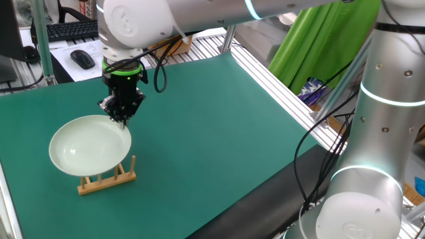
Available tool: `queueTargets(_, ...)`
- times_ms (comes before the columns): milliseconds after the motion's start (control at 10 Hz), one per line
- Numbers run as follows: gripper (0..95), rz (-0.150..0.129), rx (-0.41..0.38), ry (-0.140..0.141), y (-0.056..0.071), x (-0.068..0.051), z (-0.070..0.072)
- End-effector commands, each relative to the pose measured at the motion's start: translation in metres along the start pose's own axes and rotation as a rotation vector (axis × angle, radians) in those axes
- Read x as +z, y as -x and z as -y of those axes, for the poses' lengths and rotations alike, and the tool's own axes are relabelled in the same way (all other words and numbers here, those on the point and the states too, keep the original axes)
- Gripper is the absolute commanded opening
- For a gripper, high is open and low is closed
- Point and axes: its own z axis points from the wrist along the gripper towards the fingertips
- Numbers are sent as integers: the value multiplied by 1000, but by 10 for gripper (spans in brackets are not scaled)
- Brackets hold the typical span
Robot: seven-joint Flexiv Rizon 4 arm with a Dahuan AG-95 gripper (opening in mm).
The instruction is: Take the dish off the dish rack
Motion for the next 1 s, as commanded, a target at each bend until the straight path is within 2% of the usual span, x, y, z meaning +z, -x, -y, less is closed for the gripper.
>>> queueTargets(100,0,2,-24,0,-2,-2,11)
queueTargets(500,0,8,-35,-3,1,-9,36)
queueTargets(800,0,46,-34,-20,4,-12,56)
queueTargets(1000,0,49,-34,-31,5,-14,61)
